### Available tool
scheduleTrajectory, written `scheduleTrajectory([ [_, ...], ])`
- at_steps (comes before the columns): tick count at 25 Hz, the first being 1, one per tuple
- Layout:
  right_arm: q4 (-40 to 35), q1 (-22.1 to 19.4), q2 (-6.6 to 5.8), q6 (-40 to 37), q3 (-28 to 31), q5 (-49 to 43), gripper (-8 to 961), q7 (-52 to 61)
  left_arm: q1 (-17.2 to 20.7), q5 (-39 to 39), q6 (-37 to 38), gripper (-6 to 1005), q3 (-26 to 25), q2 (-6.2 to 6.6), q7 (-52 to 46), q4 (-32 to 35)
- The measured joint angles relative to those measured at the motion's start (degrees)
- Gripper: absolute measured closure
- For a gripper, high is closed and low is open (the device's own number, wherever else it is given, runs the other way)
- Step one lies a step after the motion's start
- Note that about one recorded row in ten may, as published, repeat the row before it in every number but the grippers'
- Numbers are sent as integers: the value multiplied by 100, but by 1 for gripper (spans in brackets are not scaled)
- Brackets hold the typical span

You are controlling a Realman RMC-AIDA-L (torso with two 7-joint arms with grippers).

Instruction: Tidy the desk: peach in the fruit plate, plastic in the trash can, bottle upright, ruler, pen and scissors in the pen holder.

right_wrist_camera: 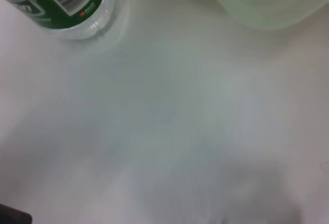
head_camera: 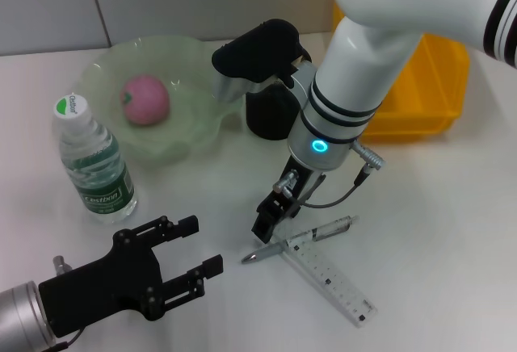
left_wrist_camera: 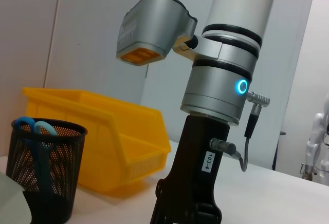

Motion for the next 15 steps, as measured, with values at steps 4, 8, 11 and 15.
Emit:
scheduleTrajectory([
  [4,-26,0,0,-15,-6,27,323,14,0,0,14,330,0,0,0,0],
  [8,-19,0,0,-42,-6,33,479,14,11,0,32,330,0,0,0,0],
  [11,-15,0,0,-51,-8,34,542,14,25,0,39,330,0,0,0,0],
  [15,-22,0,0,-67,-20,34,590,21,54,0,66,330,0,0,0,0],
])
